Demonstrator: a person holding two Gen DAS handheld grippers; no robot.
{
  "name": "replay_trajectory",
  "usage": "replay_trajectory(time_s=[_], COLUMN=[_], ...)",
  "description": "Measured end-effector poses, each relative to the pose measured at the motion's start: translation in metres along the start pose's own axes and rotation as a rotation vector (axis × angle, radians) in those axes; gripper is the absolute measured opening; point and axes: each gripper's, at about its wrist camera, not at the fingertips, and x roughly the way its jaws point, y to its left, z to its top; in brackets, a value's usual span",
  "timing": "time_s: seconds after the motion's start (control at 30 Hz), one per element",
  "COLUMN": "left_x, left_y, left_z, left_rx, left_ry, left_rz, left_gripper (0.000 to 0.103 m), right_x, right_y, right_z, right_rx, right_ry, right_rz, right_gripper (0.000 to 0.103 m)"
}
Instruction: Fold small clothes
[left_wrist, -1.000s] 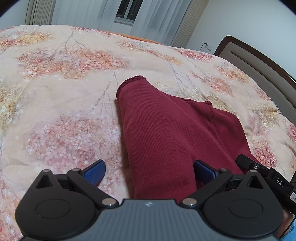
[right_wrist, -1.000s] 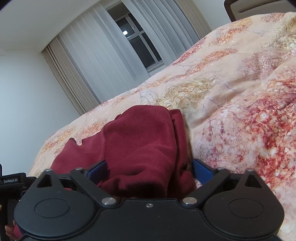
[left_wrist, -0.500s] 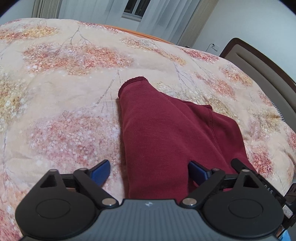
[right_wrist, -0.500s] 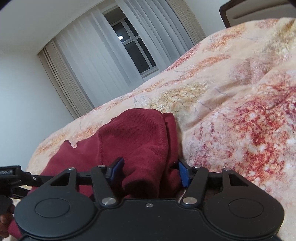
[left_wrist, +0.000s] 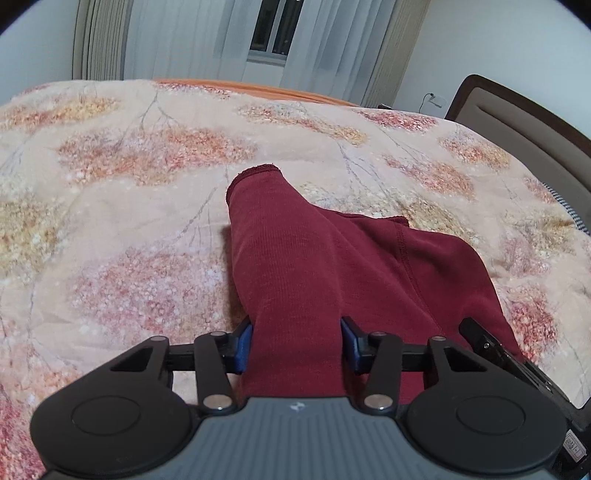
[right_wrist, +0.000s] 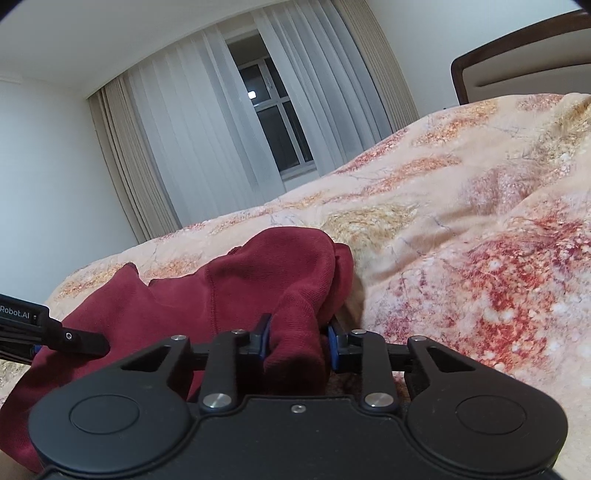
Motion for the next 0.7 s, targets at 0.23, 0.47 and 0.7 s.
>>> replay_trajectory(time_s=[0.23,0.47,0.7], left_x=[-0.009,-0.019,-0.032], left_y=[-0.008,-0.013,-0.005], left_z=[-0.001,0.007,0.014], left_rx=[0.033,0.054,0.034], left_ry=[-0.016,-0.029,-0.040], left_rz=[0.010,-0.001,-0.039], left_gripper=[0.045,0.038,0.035], right_x=[-0.010,-0.025,-0.031], right_y=[0.012,0.043,0.079], right_z=[0.000,0.017,0.032], right_rx=[-0.067,-0.222,-0.314], right_ry=[-0.049,-0.081,-0.115], right_rz=[-0.014,0.005,0.058], right_gripper=[0.026,0.024,0.024])
